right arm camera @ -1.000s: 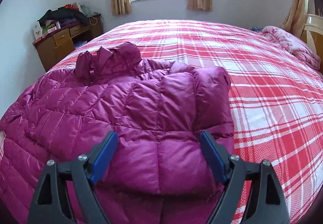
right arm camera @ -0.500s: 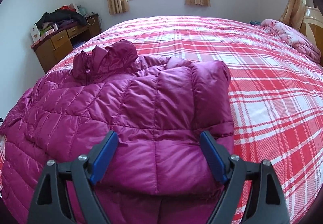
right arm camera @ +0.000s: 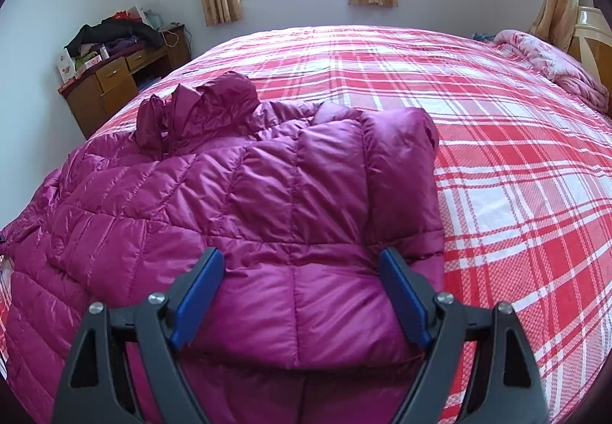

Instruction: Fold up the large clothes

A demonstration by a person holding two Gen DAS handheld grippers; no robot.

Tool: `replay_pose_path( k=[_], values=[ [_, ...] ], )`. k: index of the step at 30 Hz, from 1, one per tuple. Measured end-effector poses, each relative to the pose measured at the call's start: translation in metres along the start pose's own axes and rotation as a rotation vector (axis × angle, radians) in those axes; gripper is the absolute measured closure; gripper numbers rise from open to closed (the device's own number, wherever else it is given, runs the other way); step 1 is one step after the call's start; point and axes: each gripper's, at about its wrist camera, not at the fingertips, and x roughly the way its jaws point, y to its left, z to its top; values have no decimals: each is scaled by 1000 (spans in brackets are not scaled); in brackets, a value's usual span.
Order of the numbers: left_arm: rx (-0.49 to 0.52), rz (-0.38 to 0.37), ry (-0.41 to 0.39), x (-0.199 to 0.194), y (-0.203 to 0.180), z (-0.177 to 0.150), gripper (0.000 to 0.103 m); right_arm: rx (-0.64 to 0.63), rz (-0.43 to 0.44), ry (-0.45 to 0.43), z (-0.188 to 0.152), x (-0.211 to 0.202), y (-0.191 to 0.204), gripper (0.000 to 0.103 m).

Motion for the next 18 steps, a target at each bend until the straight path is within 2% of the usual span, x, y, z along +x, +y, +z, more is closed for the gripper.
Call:
replay_pose_path(
  k=[5,9,14,18],
  values=[
    [176,-139,-174,-77,-64,-2,99,10,7,0,0,0,-2,17],
    [351,-313,-290,-149,-127,-39,99,16,13,-1,-1,0,-3,17],
    [573,-497,-333,-206,-186,-112,99,28,15,-1,-1,-1,-4,17],
    [728,-565,-291,-213,-218,-181,99,44,28,-4,-1,-1,-7,17]
  ],
)
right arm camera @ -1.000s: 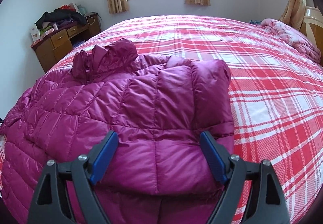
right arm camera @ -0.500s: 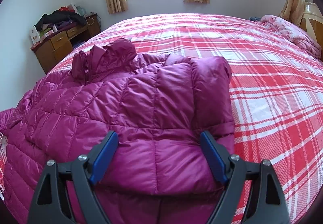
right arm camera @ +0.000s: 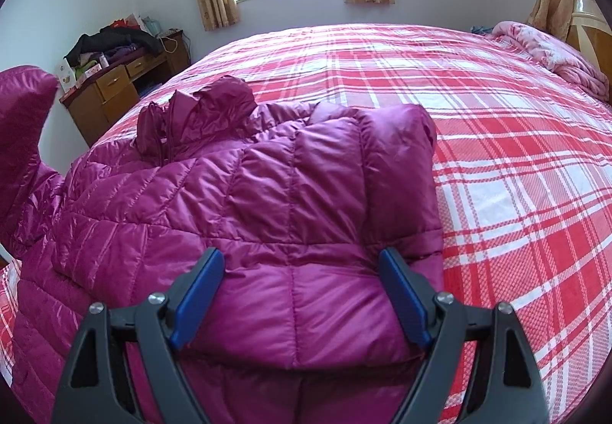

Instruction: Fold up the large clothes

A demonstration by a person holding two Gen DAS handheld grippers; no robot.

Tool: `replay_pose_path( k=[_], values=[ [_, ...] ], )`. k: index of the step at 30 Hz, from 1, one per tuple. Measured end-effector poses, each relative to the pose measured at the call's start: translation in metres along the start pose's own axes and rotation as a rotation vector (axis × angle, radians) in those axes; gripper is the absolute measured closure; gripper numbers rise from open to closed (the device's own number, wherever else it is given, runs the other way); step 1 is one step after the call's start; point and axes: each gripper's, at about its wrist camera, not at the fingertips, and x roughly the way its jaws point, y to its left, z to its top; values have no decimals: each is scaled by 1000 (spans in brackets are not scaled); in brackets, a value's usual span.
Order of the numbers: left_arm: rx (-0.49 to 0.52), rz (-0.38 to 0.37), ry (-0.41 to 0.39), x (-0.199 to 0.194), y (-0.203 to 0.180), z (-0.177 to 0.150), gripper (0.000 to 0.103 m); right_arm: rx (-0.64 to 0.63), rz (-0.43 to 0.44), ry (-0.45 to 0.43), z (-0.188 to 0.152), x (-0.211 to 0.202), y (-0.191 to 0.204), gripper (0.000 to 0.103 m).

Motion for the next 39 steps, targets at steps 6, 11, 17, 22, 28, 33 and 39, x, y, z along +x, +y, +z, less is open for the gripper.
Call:
replay_pose_path(
  k=[6,11,17,22,28,33,39],
  values=[
    [103,-108,154,18,-67,-64,98,51,39,-6,0,-1,-10,17],
    [143,-131,325,47,-80,-97,97,77,43,-8,0,-2,-12,17],
    [149,-192,371,33,-78,-110,84,87,50,-8,0,-2,-13,17],
    [277,-164,309,3,-98,-119,49,94,49,-6,0,-1,-14,17],
    [337,-196,217,-50,-98,-127,40,109,60,-5,0,-1,-18,17],
    [129,-165,264,-70,-50,-132,39,111,58,2,2,-3,-18,20],
    [-2,10,294,-82,20,-135,39,150,61,-77,2,-61,-21,63]
  ],
)
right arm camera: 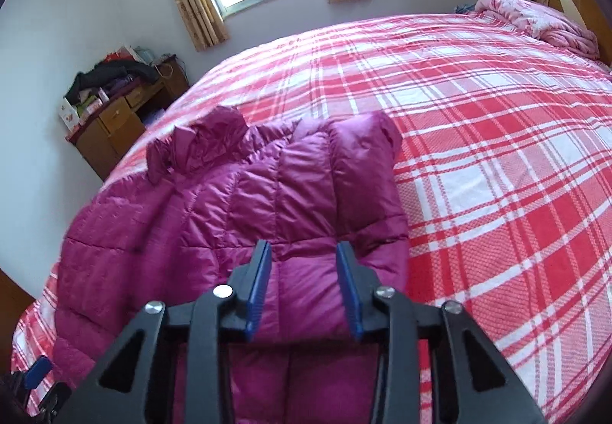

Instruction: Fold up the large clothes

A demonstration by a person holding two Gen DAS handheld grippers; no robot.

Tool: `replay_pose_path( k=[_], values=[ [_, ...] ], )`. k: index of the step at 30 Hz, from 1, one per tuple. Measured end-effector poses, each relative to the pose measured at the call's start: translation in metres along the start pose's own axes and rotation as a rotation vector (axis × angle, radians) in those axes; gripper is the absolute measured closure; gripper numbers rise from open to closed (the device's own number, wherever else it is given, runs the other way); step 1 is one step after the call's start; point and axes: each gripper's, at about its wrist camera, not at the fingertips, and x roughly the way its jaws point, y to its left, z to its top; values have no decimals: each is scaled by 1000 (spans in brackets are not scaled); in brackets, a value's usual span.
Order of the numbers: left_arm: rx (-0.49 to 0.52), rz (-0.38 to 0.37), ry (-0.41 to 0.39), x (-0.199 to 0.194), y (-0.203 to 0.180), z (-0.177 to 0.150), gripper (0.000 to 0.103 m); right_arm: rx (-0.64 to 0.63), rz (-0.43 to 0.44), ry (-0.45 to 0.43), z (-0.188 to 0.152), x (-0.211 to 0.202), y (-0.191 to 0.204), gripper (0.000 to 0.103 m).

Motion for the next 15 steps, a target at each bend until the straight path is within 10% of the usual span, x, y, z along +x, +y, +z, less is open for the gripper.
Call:
replay_pose_path(
  k=[6,15],
  values=[
    [-84,58,14,11,29,24,39,-245,111,-52,8,-35,79,42],
    [-104,228,5,72,44,106,39,-296,156,215,-8,50,97,62]
  ],
)
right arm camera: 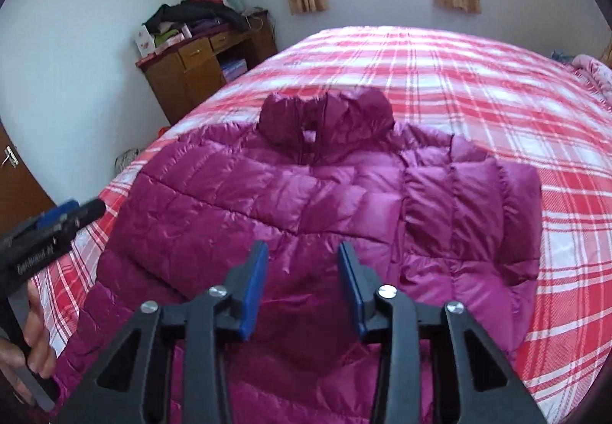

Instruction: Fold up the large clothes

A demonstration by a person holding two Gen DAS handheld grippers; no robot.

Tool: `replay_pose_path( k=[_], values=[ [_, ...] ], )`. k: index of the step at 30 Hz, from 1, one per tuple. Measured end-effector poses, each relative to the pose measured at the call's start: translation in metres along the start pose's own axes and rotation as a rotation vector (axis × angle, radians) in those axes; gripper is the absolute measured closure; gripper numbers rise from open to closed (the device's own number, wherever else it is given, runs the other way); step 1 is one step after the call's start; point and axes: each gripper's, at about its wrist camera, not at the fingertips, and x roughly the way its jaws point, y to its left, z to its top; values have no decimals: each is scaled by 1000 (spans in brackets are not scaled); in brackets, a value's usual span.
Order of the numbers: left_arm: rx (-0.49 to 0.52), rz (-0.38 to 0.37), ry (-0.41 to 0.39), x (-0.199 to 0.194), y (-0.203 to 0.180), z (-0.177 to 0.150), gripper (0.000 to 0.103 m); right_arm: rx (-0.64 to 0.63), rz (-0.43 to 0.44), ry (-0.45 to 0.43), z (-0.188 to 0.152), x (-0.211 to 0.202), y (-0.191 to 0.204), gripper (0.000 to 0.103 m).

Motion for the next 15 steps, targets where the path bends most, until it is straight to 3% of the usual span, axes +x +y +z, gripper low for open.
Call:
replay_pose_path(
  k=[3,7,10,15],
  values=[
    [-21,59,79,42,3,5,39,10,7,44,-13,17,-9,62],
    [-100,54,153,83,18,-15,37,15,41,49,-20,22,-20,63],
    [-181,23,140,93,31,-35,31,6,42,47,-22,22,-19,63],
    [-124,85,140,89,21,-30,28,-24,10,71,-17,18,-11,62]
  ],
)
